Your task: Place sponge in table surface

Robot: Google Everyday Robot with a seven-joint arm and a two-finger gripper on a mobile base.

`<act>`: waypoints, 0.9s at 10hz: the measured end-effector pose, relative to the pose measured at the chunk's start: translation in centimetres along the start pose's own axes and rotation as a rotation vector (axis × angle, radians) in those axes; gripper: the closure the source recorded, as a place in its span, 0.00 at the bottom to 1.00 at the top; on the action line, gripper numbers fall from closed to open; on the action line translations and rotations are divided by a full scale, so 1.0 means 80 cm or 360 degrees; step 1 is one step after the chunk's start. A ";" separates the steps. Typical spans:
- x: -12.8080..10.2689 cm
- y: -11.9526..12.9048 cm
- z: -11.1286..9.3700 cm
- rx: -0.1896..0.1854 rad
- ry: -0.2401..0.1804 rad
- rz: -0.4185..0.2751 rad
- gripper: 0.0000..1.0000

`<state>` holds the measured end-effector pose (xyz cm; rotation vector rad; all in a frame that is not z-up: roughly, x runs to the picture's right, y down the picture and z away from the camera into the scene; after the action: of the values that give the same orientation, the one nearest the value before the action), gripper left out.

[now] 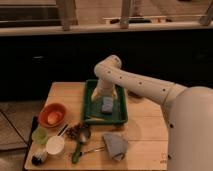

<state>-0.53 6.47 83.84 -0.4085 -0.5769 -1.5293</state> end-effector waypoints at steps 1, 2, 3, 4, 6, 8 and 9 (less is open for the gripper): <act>0.002 0.003 0.013 0.0006 -0.0019 0.0043 0.20; 0.002 0.007 0.023 0.0013 -0.0043 0.0081 0.20; 0.005 0.008 0.037 0.0029 -0.0060 0.0137 0.20; 0.006 0.008 0.047 0.0036 -0.0069 0.0167 0.20; 0.007 0.016 0.077 0.0056 -0.0075 0.0220 0.20; 0.011 0.021 0.090 0.0061 -0.0061 0.0239 0.20; 0.014 0.025 0.096 0.0060 -0.0054 0.0246 0.22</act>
<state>0.64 10.12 90.90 -0.4407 -0.5860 -1.3638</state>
